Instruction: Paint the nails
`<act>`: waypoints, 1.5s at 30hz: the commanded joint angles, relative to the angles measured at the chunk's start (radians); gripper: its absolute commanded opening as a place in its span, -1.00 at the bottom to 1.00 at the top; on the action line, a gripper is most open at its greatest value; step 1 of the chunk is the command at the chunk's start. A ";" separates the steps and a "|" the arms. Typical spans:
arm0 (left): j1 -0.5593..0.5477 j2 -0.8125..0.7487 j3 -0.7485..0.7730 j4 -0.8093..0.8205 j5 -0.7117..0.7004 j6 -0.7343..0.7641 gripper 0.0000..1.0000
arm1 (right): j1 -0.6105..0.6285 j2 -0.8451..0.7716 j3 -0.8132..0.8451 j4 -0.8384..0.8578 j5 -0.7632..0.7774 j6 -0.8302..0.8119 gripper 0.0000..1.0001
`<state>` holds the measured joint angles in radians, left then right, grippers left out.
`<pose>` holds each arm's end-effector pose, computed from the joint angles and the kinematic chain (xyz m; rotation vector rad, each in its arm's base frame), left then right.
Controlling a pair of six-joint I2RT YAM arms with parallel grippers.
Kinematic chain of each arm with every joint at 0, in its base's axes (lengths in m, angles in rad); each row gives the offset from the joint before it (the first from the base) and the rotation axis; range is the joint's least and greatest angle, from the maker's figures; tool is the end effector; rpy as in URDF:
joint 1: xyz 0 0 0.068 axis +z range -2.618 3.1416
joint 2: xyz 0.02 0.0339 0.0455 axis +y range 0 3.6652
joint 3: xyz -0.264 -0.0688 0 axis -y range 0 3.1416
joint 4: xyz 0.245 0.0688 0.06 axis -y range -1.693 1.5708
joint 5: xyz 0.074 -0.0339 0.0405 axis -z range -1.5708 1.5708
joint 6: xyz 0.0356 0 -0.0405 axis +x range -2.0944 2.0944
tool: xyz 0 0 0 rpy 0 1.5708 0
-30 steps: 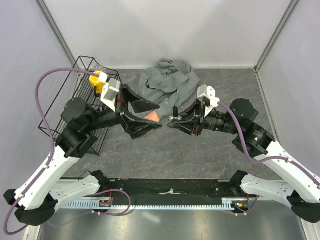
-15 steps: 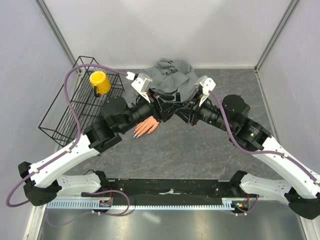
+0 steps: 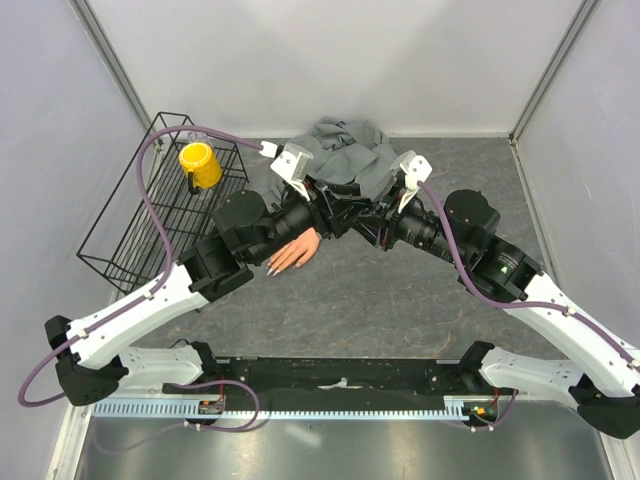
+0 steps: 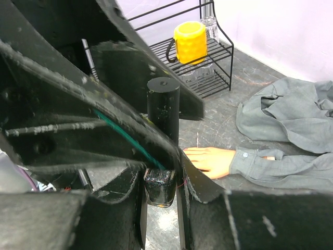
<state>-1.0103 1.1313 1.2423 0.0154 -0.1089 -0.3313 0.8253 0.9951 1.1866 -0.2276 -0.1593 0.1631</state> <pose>0.1378 -0.2123 0.4530 0.4187 1.4688 -1.0105 0.1413 0.1614 0.4365 -0.6667 1.5427 0.8844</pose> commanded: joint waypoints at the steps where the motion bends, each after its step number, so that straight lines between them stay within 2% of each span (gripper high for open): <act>1: -0.004 0.016 0.036 0.031 0.056 0.011 0.16 | 0.001 -0.016 0.030 0.045 0.000 0.013 -1.00; 4: -0.004 0.009 0.020 0.032 0.129 0.024 -0.22 | 0.001 -0.021 0.027 0.056 -0.022 0.019 -1.00; 5: -0.002 0.002 0.013 0.035 0.147 0.037 -0.63 | 0.000 -0.026 0.024 0.062 -0.046 0.019 -1.00; 6: -0.001 -0.013 -0.004 0.043 0.200 0.047 -0.72 | 0.001 -0.030 0.019 0.069 -0.065 0.019 -1.00; 8: 0.015 -0.030 -0.026 0.075 0.292 0.076 -0.82 | 0.001 -0.050 -0.004 0.105 -0.115 0.016 -1.00; 11: 0.114 -0.028 -0.046 0.112 0.710 0.048 -0.93 | 0.001 -0.085 -0.056 0.192 -0.311 0.007 -1.00; 12: 0.146 -0.018 -0.055 0.136 0.965 0.017 -0.95 | 0.001 -0.092 -0.073 0.221 -0.494 0.012 -1.00; 13: 0.201 0.008 -0.063 0.170 1.094 -0.026 -0.97 | 0.001 -0.095 -0.105 0.313 -0.590 0.025 -1.00; 14: 0.217 0.030 -0.070 0.299 1.229 -0.138 -0.96 | 0.000 -0.090 -0.119 0.367 -0.670 0.057 -1.00; 15: 0.223 0.048 -0.082 0.355 1.405 -0.197 -0.97 | 0.001 -0.081 -0.131 0.422 -0.809 0.138 -1.00; 18: 0.223 0.087 -0.096 0.506 1.550 -0.343 -0.96 | 0.001 -0.041 -0.151 0.580 -0.911 0.286 -1.00; 19: 0.228 0.087 -0.099 0.518 1.555 -0.363 -0.96 | 0.000 -0.042 -0.171 0.629 -0.904 0.297 -1.00; 20: 0.233 0.075 -0.098 0.508 1.551 -0.344 -0.95 | 0.001 -0.052 -0.176 0.616 -0.889 0.288 -1.00; 22: 0.251 0.050 -0.070 0.352 1.481 -0.270 -0.78 | 0.001 -0.055 -0.157 0.514 -0.835 0.218 -1.00; 23: 0.256 0.038 -0.051 0.259 1.442 -0.159 -0.51 | 0.001 -0.058 -0.150 0.478 -0.817 0.192 -1.00; 24: 0.257 0.010 -0.005 0.097 1.346 -0.099 -0.34 | 0.001 -0.061 -0.145 0.449 -0.795 0.175 -1.00; 25: 0.257 -0.004 0.014 0.033 1.288 -0.057 -0.01 | 0.001 -0.061 -0.137 0.404 -0.778 0.152 -1.00; 26: 0.257 -0.024 0.026 -0.001 1.226 -0.014 0.11 | 0.001 -0.062 -0.130 0.378 -0.734 0.135 -1.00; 27: 0.259 -0.057 0.048 -0.038 1.106 0.001 0.29 | 0.000 -0.064 -0.124 0.348 -0.705 0.116 -1.00; 28: 0.257 -0.076 0.055 -0.093 1.045 0.011 0.95 | 0.001 -0.065 -0.107 0.282 -0.672 0.096 -1.00; 33: 0.257 -0.154 0.057 -0.144 0.658 -0.029 0.99 | 0.001 -0.061 -0.047 0.110 -0.427 -0.013 -1.00; 35: 0.257 -0.163 0.048 -0.150 0.529 -0.099 0.90 | 0.000 -0.058 -0.038 0.096 -0.331 -0.019 -1.00; 36: 0.256 -0.163 0.043 -0.152 0.503 -0.123 0.84 | 0.003 -0.056 -0.027 0.083 -0.306 -0.022 -1.00; 37: 0.256 -0.156 0.042 -0.147 0.488 -0.144 0.68 | 0.002 -0.055 -0.024 0.080 -0.283 -0.022 -1.00; 40: 0.231 -0.137 0.043 -0.138 0.401 -0.164 0.46 | 0.001 -0.044 -0.005 0.065 -0.198 -0.023 -1.00; 45: 0.136 -0.102 0.060 -0.091 0.266 -0.123 0.26 | 0.001 -0.024 0.022 0.040 -0.132 -0.030 -1.00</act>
<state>-0.8120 1.0054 1.2709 -0.1005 0.3202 -0.4526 0.8265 0.9592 1.1481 -0.1783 -0.3996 0.1577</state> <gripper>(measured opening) 0.673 0.294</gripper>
